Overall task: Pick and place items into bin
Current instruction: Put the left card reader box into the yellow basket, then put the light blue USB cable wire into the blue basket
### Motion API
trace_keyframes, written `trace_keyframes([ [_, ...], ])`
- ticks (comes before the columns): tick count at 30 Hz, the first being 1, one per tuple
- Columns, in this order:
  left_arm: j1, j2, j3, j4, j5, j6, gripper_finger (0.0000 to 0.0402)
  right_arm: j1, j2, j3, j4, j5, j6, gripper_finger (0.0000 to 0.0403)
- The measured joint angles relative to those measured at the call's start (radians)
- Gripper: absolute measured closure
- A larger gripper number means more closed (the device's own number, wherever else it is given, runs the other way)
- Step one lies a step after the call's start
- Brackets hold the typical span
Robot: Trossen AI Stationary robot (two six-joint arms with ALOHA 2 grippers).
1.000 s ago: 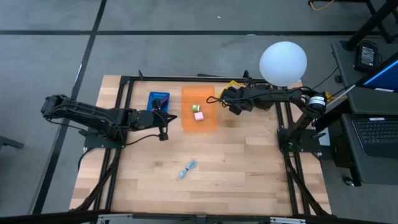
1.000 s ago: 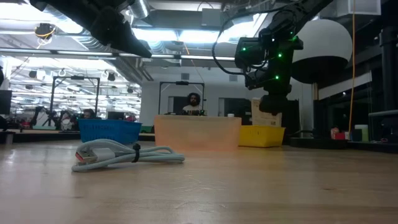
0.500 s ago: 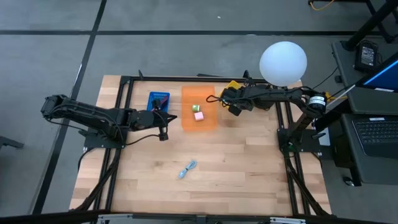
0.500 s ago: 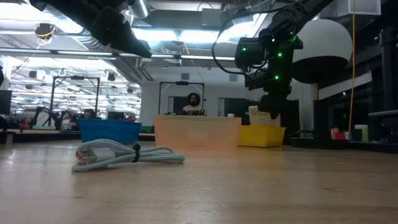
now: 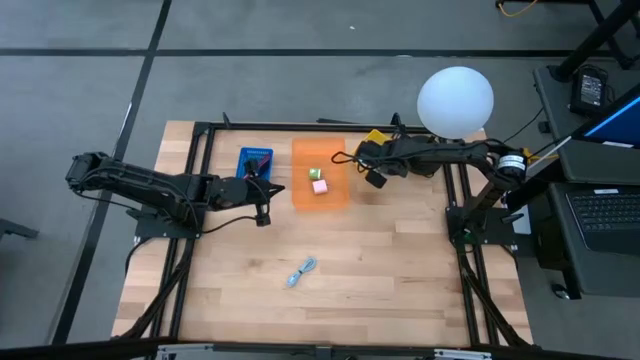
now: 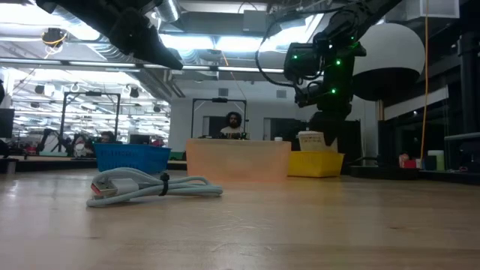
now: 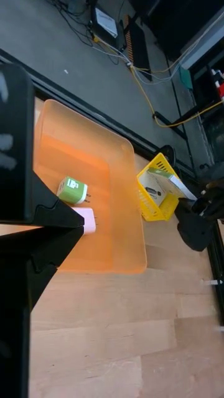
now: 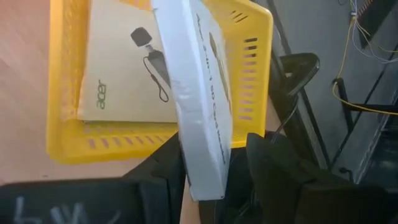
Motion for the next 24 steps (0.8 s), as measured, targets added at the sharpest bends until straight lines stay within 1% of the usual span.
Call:
trace_keyframes([
  [2,0.0,0.0,0.0,0.0,0.0,0.0,0.04,0.0,-0.008,0.002,0.0,-0.012,0.002,0.0256],
  [6,0.0,0.0,0.0,0.0,0.0,-0.002,0.04,-0.001,-0.01,0.046,-0.019,-0.116,0.024,0.0256],
  [8,0.0,0.0,0.0,0.0,0.0,-0.003,0.04,0.0,-0.01,0.073,-0.024,-0.14,0.024,0.0256],
  [13,-0.001,0.0,0.0,0.0,0.019,-0.003,0.04,-0.001,-0.011,0.136,-0.06,-0.146,0.025,0.0256],
  [19,-0.001,0.0,0.0,0.0,0.083,-0.003,0.04,-0.001,-0.011,0.145,-0.067,-0.147,0.028,0.0256],
  [24,-0.001,0.0,0.0,0.0,0.086,0.0,0.04,0.009,-0.011,0.145,-0.068,-0.146,0.035,0.0256],
])
